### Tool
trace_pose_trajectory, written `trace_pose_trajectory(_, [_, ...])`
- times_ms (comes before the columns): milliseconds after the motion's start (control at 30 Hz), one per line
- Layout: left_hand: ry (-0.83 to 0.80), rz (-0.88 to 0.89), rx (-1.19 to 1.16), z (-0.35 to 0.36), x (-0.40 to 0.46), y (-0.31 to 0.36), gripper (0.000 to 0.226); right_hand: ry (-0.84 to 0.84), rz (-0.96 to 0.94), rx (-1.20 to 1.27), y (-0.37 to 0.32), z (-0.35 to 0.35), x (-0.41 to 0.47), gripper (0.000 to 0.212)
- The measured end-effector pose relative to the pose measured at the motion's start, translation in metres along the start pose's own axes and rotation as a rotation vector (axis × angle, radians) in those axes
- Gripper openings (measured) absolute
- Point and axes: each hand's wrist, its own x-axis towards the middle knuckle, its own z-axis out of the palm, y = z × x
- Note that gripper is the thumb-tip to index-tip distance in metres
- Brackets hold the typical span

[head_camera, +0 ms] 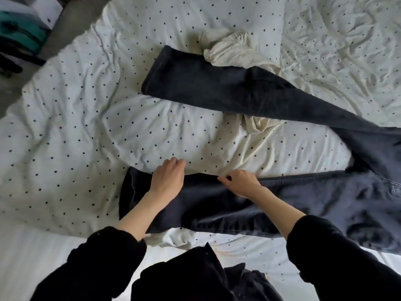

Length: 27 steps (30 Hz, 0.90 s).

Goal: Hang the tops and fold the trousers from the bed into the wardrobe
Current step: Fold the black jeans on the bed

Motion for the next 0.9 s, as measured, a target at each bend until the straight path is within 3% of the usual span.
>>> trace_pose_trajectory(67, [-0.134, 0.057, -0.034, -0.004, 0.022, -0.01, 0.034, -0.072, -0.019, 0.083, -0.003, -0.003, 0.0, 0.037])
trace_pose_trajectory(133, [-0.404, 0.089, -0.142, -0.005, 0.039, -0.013, 0.043, -0.098, -0.063, 0.197, -0.006, -0.006, -0.004, 0.042])
trace_pose_trajectory(200, [-0.604, 0.083, -0.297, 0.0, 0.042, -0.01, 0.046, -0.082, -0.115, 0.239, -0.006, -0.01, -0.009, 0.031])
trace_pose_trajectory(267, [-0.639, 0.111, -0.361, 0.006, 0.036, -0.007, 0.042, -0.047, -0.171, 0.243, -0.005, -0.013, -0.013, 0.026])
trace_pose_trajectory(367, [-0.597, 0.131, -0.348, -0.004, 0.029, -0.02, 0.019, 0.027, -0.219, 0.235, -0.004, -0.02, -0.016, 0.019])
trace_pose_trajectory(533, [-0.435, 0.038, -0.03, -0.054, 0.035, -0.078, 0.034, 0.187, -0.213, 0.293, -0.006, -0.044, -0.012, 0.02])
trace_pose_trajectory(667, [-0.25, -0.174, 0.003, -0.073, 0.056, -0.106, 0.029, 0.226, -0.182, 0.315, -0.01, -0.058, 0.001, 0.025])
trace_pose_trajectory(733, [-0.132, -0.283, 0.14, -0.078, 0.067, -0.111, 0.02, 0.213, -0.169, 0.251, -0.013, -0.057, 0.007, 0.019])
trace_pose_trajectory(800, [-0.017, -0.364, 0.252, -0.079, 0.079, -0.112, 0.021, 0.238, -0.148, 0.198, -0.014, -0.057, 0.018, 0.027])
trace_pose_trajectory(900, [0.156, -0.304, 0.228, -0.075, 0.097, -0.104, 0.043, 0.581, -0.179, 0.045, -0.014, -0.069, 0.031, 0.034])
